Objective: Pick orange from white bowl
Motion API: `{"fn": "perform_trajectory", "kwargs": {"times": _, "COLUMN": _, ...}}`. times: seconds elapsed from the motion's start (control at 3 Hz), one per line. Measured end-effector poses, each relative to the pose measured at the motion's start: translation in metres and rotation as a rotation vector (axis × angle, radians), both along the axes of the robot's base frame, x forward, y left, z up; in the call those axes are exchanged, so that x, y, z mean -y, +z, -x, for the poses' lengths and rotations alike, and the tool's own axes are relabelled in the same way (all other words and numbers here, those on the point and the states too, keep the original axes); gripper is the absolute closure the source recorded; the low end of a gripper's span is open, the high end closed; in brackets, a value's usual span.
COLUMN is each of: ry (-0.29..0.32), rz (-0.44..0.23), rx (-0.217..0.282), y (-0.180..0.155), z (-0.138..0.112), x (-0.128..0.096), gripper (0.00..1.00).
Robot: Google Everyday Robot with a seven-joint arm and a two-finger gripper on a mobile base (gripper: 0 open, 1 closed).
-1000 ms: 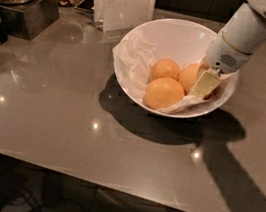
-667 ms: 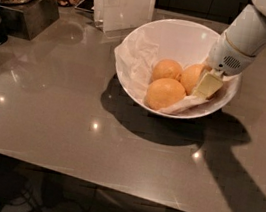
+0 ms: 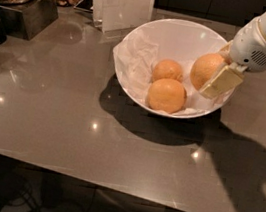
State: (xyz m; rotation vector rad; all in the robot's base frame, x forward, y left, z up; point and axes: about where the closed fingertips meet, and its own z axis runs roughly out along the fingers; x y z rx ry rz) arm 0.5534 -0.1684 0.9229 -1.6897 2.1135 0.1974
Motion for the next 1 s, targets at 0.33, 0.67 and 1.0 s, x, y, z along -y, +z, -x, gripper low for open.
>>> {"fn": "perform_trajectory", "kwargs": {"times": 0.33, "ry": 0.003, "rz": -0.062, "rx": 0.058, "y": 0.023, "z": 0.017, "x": 0.003, "gripper": 1.00}}
{"fn": "perform_trajectory", "kwargs": {"times": 0.67, "ry": -0.020, "rz": -0.121, "rx": 0.105, "y": 0.044, "z": 0.042, "x": 0.014, "gripper": 1.00}}
{"fn": "perform_trajectory", "kwargs": {"times": 1.0, "ry": -0.020, "rz": -0.121, "rx": 0.105, "y": 0.044, "z": 0.042, "x": 0.014, "gripper": 1.00}}
